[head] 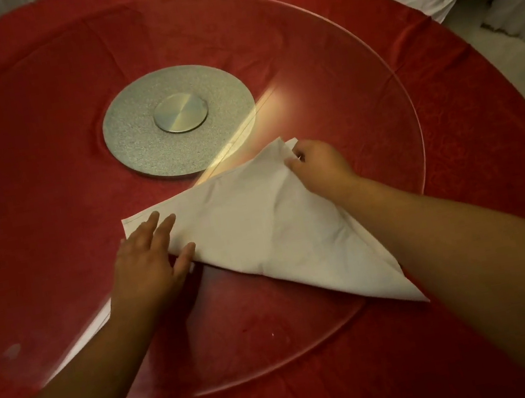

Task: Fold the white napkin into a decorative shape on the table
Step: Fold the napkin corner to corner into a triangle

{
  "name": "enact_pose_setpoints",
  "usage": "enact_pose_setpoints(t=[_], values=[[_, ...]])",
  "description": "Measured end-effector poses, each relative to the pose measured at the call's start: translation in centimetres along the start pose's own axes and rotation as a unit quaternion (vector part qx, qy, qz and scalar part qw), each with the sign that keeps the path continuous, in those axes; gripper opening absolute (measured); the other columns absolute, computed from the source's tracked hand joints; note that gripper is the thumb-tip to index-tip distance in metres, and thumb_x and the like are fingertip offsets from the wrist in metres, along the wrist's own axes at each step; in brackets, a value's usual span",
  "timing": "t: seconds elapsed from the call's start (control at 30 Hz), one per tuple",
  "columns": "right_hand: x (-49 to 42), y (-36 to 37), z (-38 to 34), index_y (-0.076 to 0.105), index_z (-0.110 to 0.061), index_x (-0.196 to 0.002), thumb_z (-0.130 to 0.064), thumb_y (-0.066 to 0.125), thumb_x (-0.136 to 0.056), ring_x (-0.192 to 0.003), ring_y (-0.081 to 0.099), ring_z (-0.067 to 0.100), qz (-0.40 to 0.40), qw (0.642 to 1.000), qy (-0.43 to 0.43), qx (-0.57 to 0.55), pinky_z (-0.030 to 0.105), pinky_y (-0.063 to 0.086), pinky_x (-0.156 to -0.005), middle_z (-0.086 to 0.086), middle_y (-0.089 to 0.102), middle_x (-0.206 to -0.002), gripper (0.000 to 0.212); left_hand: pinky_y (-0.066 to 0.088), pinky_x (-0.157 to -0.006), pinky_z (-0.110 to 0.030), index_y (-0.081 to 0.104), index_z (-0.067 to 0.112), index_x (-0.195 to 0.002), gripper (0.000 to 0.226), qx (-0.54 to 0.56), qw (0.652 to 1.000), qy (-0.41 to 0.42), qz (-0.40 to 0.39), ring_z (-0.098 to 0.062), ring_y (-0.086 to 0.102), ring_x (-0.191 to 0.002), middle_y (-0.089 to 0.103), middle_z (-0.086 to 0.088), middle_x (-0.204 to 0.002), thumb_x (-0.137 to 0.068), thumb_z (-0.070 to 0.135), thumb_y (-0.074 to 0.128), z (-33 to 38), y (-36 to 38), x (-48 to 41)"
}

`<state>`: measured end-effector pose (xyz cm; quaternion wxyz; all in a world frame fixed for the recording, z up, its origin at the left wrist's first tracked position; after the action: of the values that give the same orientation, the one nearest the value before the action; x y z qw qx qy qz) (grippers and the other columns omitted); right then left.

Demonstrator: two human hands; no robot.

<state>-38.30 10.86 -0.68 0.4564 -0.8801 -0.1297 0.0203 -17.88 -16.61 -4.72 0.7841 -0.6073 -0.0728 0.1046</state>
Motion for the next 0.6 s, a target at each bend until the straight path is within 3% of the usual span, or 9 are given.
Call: enact_pose_setpoints(t=[0.1, 0.27, 0.33, 0.4, 0.5, 0.6], values=[[-2.4, 0.2, 1.5, 0.049, -0.016, -0.067, -0.034, 0.058, -0.096, -0.067, 0.052, 0.023, 0.008, 0.999, 0.028, -0.015, 0.031, 0.030, -0.050, -0.001, 0.053, -0.066, 0.035, 0.026, -0.121, -0.061, 0.046, 0.025, -0.152, 0.071, -0.011, 1.000, 0.009, 0.002, -0.033, 0.036, -0.150, 0.039, -0.011, -0.163, -0.093, 0.064, 0.039, 0.3, 0.9, -1.5], [-5.1, 1.2, 3.5, 0.051, -0.020, -0.065, -0.027, 0.059, -0.096, -0.092, 0.064, 0.034, -0.004, 0.997, 0.072, 0.032, 0.029, 0.036, -0.067, 0.014, 0.066, -0.092, 0.033, 0.012, -0.123, -0.063, 0.043, 0.029, -0.153, 0.069, -0.033, 0.999, 0.002, 0.010, -0.032, 0.024, -0.156, 0.033, -0.008, -0.167, -0.095, 0.066, 0.034, -0.1, 1.8, -3.3], [-5.9, 1.7, 4.1, 0.068, -0.009, -0.089, -0.030, 0.056, -0.099, -0.105, 0.063, 0.036, -0.008, 0.995, 0.085, 0.045, 0.031, 0.042, -0.074, 0.018, 0.068, -0.108, 0.027, 0.012, -0.123, -0.063, 0.044, 0.029, -0.152, 0.068, -0.032, 0.999, -0.002, 0.012, -0.032, 0.024, -0.156, 0.033, -0.008, -0.167, -0.096, 0.066, 0.032, -0.4, 2.0, -3.6], [-6.5, 1.9, 4.8, 0.066, 0.002, -0.114, -0.033, 0.053, -0.101, -0.114, 0.061, 0.038, -0.005, 0.993, 0.108, 0.053, 0.033, 0.047, -0.086, 0.021, 0.065, -0.123, 0.040, 0.011, -0.123, -0.063, 0.045, 0.029, -0.152, 0.068, -0.033, 0.999, -0.002, 0.012, -0.031, 0.023, -0.156, 0.032, -0.007, -0.168, -0.097, 0.066, 0.031, -0.6, 2.3, -3.8], [-7.2, 2.0, 5.1, 0.062, 0.005, -0.124, -0.031, 0.046, -0.104, -0.121, 0.057, 0.039, -0.013, 0.989, 0.116, 0.088, 0.036, 0.046, -0.097, 0.024, 0.060, -0.131, 0.044, 0.008, -0.124, -0.062, 0.044, 0.029, -0.153, 0.069, -0.032, 0.999, -0.004, 0.012, -0.030, 0.021, -0.157, 0.031, -0.007, -0.168, -0.097, 0.067, 0.029, -0.8, 2.5, -4.0], [-7.6, 1.8, 5.4, 0.063, 0.003, -0.123, -0.033, 0.048, -0.102, -0.120, 0.058, 0.040, -0.007, 0.986, 0.121, 0.114, 0.036, 0.048, -0.095, 0.023, 0.062, -0.130, 0.044, 0.007, -0.125, -0.061, 0.046, 0.028, -0.152, 0.070, -0.029, 0.999, -0.004, 0.012, -0.029, 0.021, -0.157, 0.030, -0.007, -0.168, -0.097, 0.067, 0.030, -0.9, 2.7, -4.0]])
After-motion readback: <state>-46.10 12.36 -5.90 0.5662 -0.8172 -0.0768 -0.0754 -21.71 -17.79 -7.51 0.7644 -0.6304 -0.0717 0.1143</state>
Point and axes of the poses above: each hand's wrist, its own x-axis away from the middle knuckle, its own y-axis out of the palm, z = x × y, the point moved 8 cm from there along -x, towards the middle knuckle
